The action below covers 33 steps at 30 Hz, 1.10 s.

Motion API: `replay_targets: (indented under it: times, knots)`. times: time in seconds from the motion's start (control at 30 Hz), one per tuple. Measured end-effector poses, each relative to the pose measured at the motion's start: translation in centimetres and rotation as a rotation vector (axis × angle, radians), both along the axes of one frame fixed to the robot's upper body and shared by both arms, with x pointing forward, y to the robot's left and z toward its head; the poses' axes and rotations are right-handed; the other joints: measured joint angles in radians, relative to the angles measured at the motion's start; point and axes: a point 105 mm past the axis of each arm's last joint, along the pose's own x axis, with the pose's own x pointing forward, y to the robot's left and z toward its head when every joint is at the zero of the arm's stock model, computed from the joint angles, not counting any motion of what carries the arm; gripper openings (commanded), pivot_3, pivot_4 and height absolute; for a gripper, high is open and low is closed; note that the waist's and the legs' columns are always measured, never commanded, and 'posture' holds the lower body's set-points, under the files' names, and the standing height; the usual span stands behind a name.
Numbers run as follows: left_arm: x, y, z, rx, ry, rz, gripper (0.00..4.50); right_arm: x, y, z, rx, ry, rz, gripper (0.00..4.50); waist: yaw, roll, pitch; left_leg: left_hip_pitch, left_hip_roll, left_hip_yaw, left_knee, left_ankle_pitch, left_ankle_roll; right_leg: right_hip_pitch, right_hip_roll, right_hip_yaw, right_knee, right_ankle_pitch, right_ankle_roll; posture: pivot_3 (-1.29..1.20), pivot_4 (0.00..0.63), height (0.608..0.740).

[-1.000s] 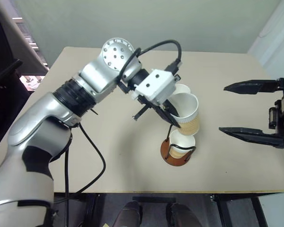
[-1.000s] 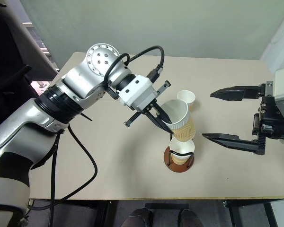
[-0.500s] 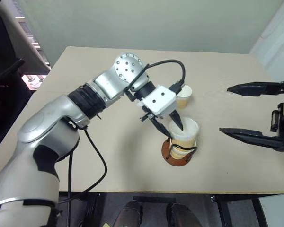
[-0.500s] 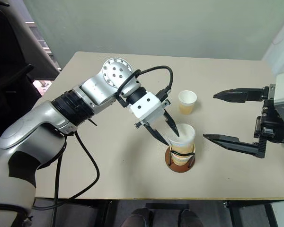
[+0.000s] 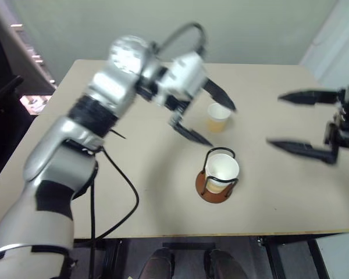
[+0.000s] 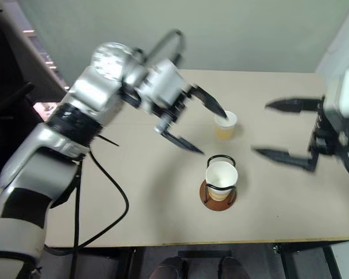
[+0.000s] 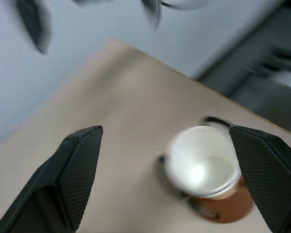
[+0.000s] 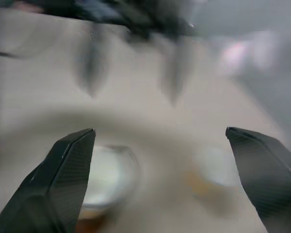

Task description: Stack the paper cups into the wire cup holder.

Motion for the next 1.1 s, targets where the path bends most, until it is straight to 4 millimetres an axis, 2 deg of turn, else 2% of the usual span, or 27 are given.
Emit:
replay_targets:
  times: [0.07, 0.1, 0.2, 0.33, 0.4, 0.47, 0.67, 0.93, 1.1]
  knots:
    - [1.1, 3.0, -0.2, -0.042, 0.047, 0.131, 4.47, 3.2, -0.9, 0.1, 0.046, -0.012, -0.077, 4.5, -0.011, 0.003, -0.001, 0.001, 0.0, 0.002, 0.0, 0.001, 0.002, 0.0, 0.0, 0.001, 0.001, 0.001, 0.001, 0.0, 0.15, 0.74]
    - [1.7, 4.9, -1.0, -0.056, 0.084, 0.222, 4.47, 5.1, -0.9, 0.0, 0.065, -0.018, -0.1, 4.5, -0.018, 0.005, -0.001, 0.003, 0.0, 0.004, 0.0, 0.001, 0.002, 0.0, -0.001, 0.002, 0.003, 0.001, 0.001, 0.0, 0.15, 0.74]
    - [3.0, 8.3, -4.3, -0.078, 0.192, 0.444, 4.47, 9.4, -0.6, -1.0, 0.067, -0.002, -0.177, 4.5, -0.024, 0.006, -0.001, 0.003, 0.001, 0.004, -0.001, 0.003, 0.002, -0.003, 0.0, 0.002, 0.006, 0.001, 0.0, 0.0, 0.15, 0.74]
    - [3.1, 11.2, -9.0, -0.066, 0.293, 0.652, 4.47, 12.9, 1.1, -3.1, 0.081, 0.055, -0.198, 4.5, -0.017, 0.006, -0.001, -0.005, 0.0, 0.004, -0.002, 0.004, 0.0, -0.012, 0.0, 0.0, 0.007, 0.001, -0.001, 0.0, 0.15, 0.74]
    - [2.5, 11.6, -10.7, -0.064, 0.342, 0.701, 4.47, 13.8, 2.2, -4.2, 0.086, 0.082, -0.187, 4.5, -0.012, 0.006, -0.001, -0.008, 0.0, 0.005, -0.002, 0.004, 0.0, -0.016, -0.001, 0.0, 0.005, 0.001, -0.002, 0.0, 0.15, 0.74]
    - [1.9, 11.6, -11.5, -0.069, 0.369, 0.733, 4.47, 14.8, 3.1, -4.8, 0.085, 0.099, -0.189, 4.5, -0.01, 0.006, -0.001, -0.01, 0.0, 0.005, -0.003, 0.004, -0.001, -0.017, -0.001, 0.0, 0.005, 0.001, -0.003, 0.0, 0.15, 0.74]
    - [0.4, 11.2, -10.5, -0.121, 0.358, 0.763, 4.47, 16.1, 4.1, -5.6, 0.077, 0.127, -0.208, 4.5, -0.004, 0.006, -0.001, -0.01, 0.0, 0.006, -0.005, 0.005, -0.002, -0.017, -0.001, -0.001, 0.0, 0.002, -0.005, 0.0, 0.15, 0.74]
    - [-0.9, 11.5, -11.1, -0.118, 0.384, 0.81, 4.47, 14.9, 7.0, -7.4, 0.035, 0.213, -0.023, 4.5, -0.007, 0.006, -0.001, -0.007, 0.002, 0.006, -0.006, 0.008, -0.008, -0.017, 0.0, -0.002, 0.005, 0.007, -0.012, 0.0, 0.15, 0.74]
    - [-1.4, 11.6, -10.7, -0.129, 0.375, 0.83, 4.47, 15.5, 7.2, -9.2, -0.014, 0.251, -0.052, 4.5, -0.007, 0.006, -0.001, -0.004, 0.002, 0.005, -0.005, 0.011, -0.01, -0.017, 0.0, -0.002, 0.013, 0.008, -0.015, 0.0, 0.15, 0.74]
